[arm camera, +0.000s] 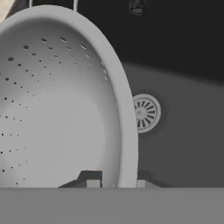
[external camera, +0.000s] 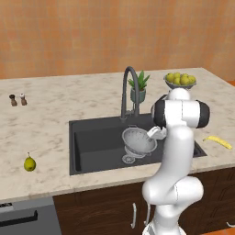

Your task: Put the colander in the sink, put the banana, pear in the colander, and turn on the sink faucet and pour water over the colander.

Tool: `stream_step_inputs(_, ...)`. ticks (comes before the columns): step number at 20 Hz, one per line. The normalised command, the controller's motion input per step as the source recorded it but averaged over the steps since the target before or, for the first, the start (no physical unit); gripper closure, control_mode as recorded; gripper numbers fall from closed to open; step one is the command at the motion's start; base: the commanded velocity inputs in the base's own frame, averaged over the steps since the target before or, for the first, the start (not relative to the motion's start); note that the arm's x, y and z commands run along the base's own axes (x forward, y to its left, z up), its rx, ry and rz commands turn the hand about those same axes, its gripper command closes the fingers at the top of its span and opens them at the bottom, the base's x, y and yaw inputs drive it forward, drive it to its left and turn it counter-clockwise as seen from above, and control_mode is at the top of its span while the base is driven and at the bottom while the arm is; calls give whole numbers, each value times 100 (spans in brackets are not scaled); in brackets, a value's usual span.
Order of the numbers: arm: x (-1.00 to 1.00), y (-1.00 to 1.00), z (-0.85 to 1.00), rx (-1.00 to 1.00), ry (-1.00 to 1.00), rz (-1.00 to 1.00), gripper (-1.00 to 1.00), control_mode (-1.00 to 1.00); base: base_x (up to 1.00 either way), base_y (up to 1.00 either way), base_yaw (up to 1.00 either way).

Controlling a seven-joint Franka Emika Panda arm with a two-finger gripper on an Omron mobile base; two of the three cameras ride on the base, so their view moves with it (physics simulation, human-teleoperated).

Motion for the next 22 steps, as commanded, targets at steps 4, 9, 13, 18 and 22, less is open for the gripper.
stream_step_inputs(4, -33, -11, -63, 0, 2, -2, 100, -100, 0, 0, 0)
stream_step_inputs(9, -36, -3, -66, -1, -3, -4, 100, -100, 0, 0, 0)
stream_step_inputs(13, -2, 0, -49, -4, -1, -4, 100, -100, 0, 0, 0)
stream_step_inputs(18, 0, 9, -34, -3, 0, -6, 100, -100, 0, 0, 0)
stream_step_inputs(22, 0, 29, -16, -1, 0, -9, 100, -100, 0, 0, 0)
